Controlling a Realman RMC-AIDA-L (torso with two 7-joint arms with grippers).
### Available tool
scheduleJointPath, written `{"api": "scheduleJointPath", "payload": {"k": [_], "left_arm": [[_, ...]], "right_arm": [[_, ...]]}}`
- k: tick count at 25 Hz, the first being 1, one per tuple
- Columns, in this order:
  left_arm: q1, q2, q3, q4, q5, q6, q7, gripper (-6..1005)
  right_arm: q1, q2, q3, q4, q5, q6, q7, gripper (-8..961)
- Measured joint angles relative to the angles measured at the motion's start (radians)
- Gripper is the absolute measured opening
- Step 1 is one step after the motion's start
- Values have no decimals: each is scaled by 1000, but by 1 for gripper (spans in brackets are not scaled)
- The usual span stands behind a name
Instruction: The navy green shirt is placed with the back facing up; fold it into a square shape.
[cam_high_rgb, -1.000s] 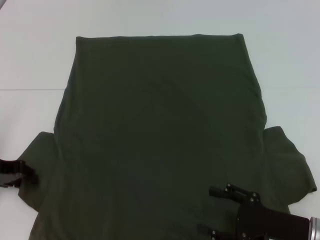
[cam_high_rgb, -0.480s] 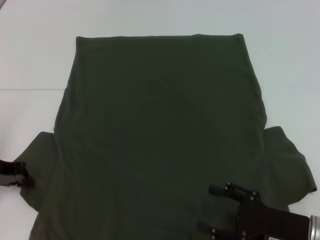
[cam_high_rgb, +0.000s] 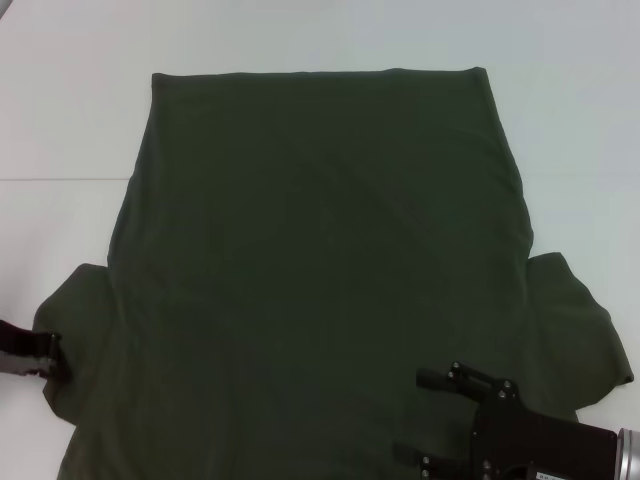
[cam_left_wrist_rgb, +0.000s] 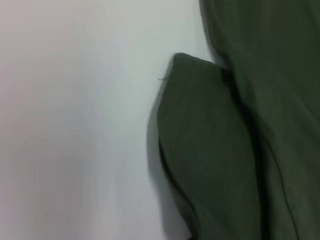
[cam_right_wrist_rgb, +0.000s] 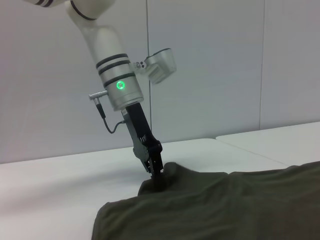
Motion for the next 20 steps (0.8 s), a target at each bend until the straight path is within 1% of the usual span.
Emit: {"api": "scheduleJointPath", "payload": {"k": [13,17,19,20], "left_arm": [[2,2,-9,25,-3,21,-8,44],[9,3,-16,73,2,31,-17,43],[12,5,-16,87,8,40,-17,42],[14,14,-16,92,8,46,-17,42]], "right_arm": [[2,0,0,0,0,-1,1,897],[1,0,6,0,0,-5,1,897],[0,0,7,0,0,-9,1,897],[-2,0,8,0,0,-12,-1,897]]}}
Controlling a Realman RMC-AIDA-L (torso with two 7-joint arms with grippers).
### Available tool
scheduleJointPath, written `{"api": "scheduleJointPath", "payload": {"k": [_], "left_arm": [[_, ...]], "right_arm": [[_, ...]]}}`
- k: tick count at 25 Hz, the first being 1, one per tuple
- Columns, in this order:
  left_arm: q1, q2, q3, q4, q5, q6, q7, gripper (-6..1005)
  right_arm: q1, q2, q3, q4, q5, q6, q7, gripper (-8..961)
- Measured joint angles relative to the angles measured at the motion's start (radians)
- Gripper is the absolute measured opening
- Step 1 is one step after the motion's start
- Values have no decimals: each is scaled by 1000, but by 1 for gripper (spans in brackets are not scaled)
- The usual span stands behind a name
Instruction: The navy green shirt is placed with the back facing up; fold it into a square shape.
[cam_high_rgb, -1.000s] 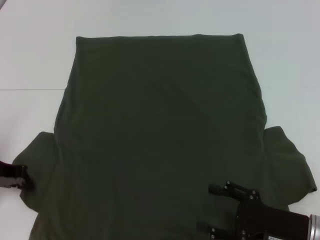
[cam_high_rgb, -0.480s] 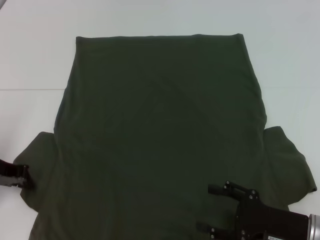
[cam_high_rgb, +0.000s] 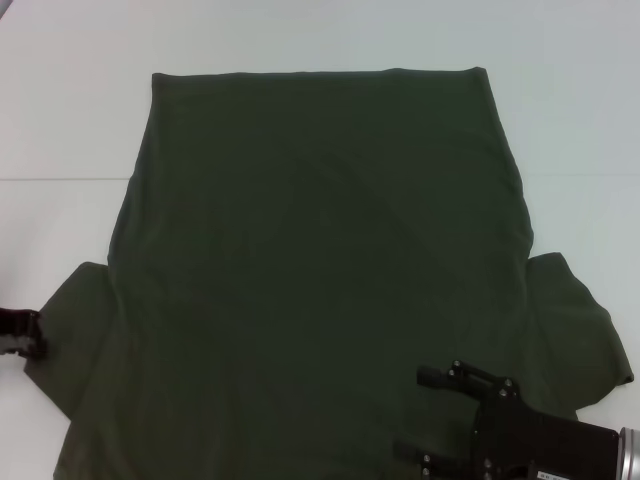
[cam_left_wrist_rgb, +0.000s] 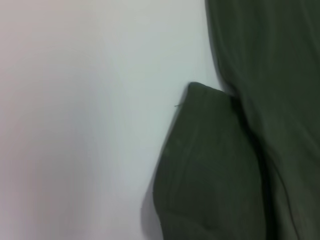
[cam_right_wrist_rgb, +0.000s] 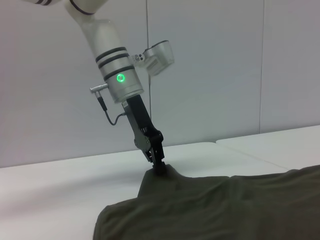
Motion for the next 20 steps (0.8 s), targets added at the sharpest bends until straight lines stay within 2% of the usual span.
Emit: {"api": "scheduleJointPath", "payload": {"k": [6,13,20], "left_arm": [[26,11,-6,56,1,9,0,41],[47,41,-77,105,1,36,7,39],[69,45,-126,157,-12,51,12,37]], "right_arm": [[-3,1,0,0,5,-1,-5,897],[0,2,0,2,10,-1,-7,897],[4,2,1,10,12,-1,-10,897]]}}
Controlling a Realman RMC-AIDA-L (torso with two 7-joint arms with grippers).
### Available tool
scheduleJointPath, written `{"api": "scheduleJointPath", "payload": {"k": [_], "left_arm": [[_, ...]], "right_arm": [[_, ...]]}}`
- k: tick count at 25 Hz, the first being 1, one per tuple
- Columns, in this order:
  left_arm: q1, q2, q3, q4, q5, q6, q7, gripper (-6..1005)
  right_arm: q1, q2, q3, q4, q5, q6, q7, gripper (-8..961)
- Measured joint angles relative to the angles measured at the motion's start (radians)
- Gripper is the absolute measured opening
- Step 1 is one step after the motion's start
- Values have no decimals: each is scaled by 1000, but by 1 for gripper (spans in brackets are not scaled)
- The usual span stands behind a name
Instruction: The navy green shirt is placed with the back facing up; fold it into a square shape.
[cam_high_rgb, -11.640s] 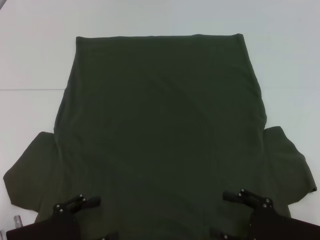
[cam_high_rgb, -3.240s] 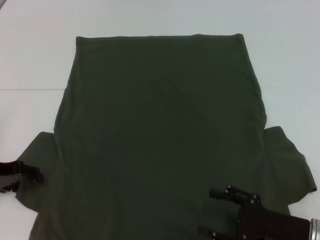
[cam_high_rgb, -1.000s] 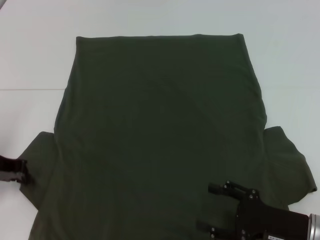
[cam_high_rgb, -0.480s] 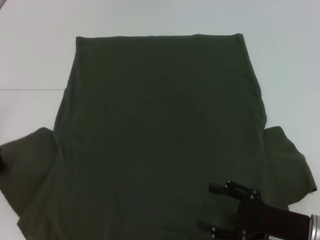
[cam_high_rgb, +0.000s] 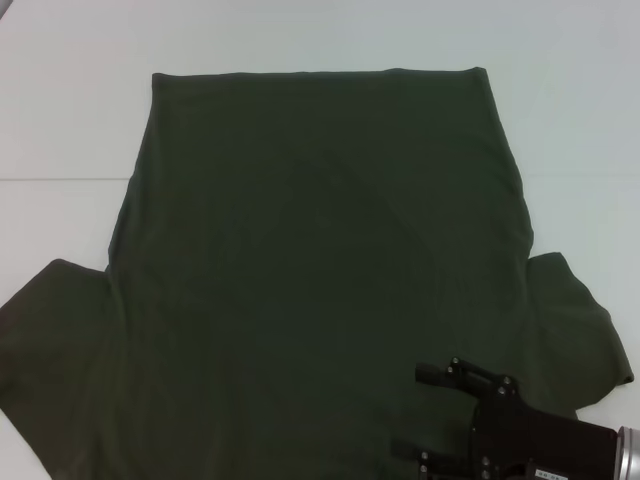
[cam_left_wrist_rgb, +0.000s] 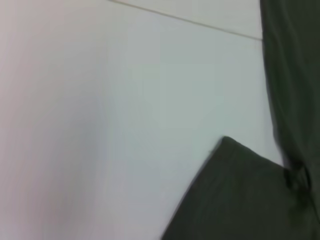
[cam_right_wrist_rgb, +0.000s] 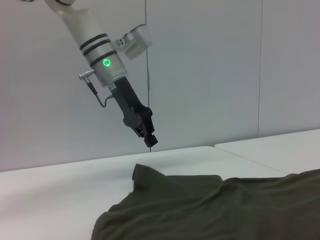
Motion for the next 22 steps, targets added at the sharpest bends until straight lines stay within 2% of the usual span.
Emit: {"api": "scheduleJointPath", "payload": {"k": [9,14,15,21,22], "left_arm": [[0,-11,-15,-7,-14,15,4,38],[-5,-11,-143,-6,-27,81,-20,43],[-5,-11,-143,-6,-27,81,-20,45],[44,35,-263,-60,-131,182,-14,53],[51,43,-281,-78,-146,192,-10,92]], "right_arm": [[3,0,0,0,1,0,0,896],[4,0,0,0,1,2,0,896],[4,0,0,0,2,2,0,896],[4,-1,0,0,2,6,0,896],[4,-1,0,0,2,6,0,896]]}}
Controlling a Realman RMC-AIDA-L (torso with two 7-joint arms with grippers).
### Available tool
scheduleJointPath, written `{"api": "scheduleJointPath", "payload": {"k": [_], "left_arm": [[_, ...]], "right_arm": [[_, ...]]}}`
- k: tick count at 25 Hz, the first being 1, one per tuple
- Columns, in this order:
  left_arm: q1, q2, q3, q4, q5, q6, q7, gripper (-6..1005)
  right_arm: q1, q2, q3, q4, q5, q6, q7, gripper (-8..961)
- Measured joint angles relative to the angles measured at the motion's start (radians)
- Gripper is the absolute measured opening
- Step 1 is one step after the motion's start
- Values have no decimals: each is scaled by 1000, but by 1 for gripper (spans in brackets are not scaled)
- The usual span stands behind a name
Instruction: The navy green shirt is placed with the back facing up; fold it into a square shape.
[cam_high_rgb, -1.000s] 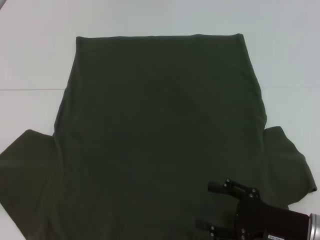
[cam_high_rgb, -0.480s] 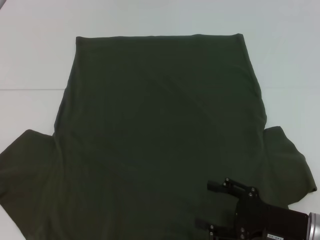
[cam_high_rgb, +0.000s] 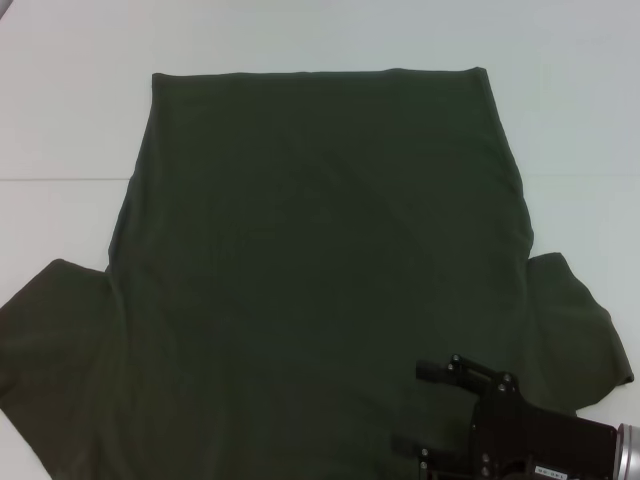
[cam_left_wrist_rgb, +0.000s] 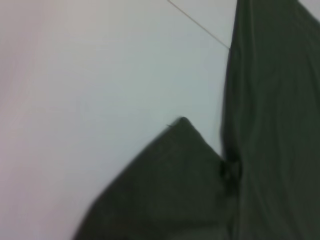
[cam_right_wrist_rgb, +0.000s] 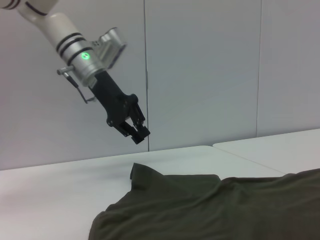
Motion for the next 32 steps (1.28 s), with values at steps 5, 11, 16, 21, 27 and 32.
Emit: {"api": "scheduleJointPath", "payload": {"k": [5,11,16,21,27,32], "left_arm": [[44,18,-102,-87,-37,26,25,320],[117,-17,-181,-132,-73,22,26,557],[143,-45,-184,-145,-99,-18,26,676],[144,-57,-188,-168,-119,-80,31,827],[139,-59,-183,-213,-145,-142,36,886],[127,-58,-180,-213,-148,-170,37,886]], "right_arm": [[1,0,0,-3,0,-3,0,896],[4,-2,0,-4,0,-5,1,896],[4,-2,0,-4,0,0,1,896],[2,-2,0,-4,0,1,0,896],[-3,-2,0,-6,0,1,0,896],[-2,-1,0,-4,0,1,0,896]]}}
